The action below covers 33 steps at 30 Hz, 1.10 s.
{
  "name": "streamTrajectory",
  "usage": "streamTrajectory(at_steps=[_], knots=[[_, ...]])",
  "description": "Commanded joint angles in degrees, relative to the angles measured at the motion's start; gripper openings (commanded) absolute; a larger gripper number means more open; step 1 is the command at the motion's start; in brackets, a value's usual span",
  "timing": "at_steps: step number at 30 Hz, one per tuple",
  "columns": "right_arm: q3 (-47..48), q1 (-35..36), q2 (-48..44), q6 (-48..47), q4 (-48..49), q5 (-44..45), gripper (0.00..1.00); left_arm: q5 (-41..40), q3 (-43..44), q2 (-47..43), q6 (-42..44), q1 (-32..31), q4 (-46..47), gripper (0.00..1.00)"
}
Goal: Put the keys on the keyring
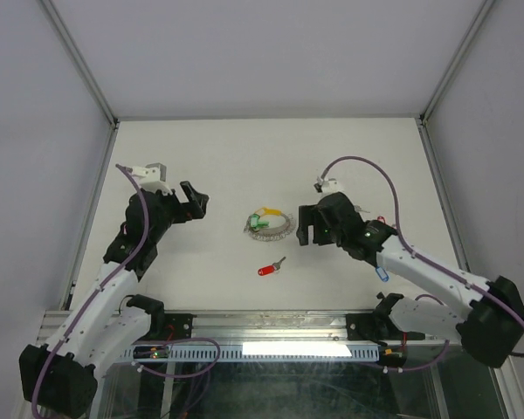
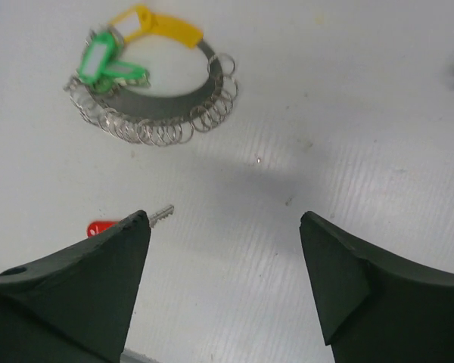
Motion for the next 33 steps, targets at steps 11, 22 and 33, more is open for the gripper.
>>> streamTrajectory(at_steps=[11,22,33], knots=[[-7.4,-0.2,-35.9,-6.3,12.1,23.2,1.00,-21.2,3.5,-24.2,9.6,0.2,-4.0,0.99],[-8.7,-0.2,-44.9,-5.3,6.4,31.3,1.00,-21.9,-0.9,-33.7,9.2,0.3,-5.9,0.99],[-9.3,-0.2,-44.1,-1.9,5.5,33.5,1.00,-22.3,-0.2,-30.2,8.8,0.2,-6.3,0.99]])
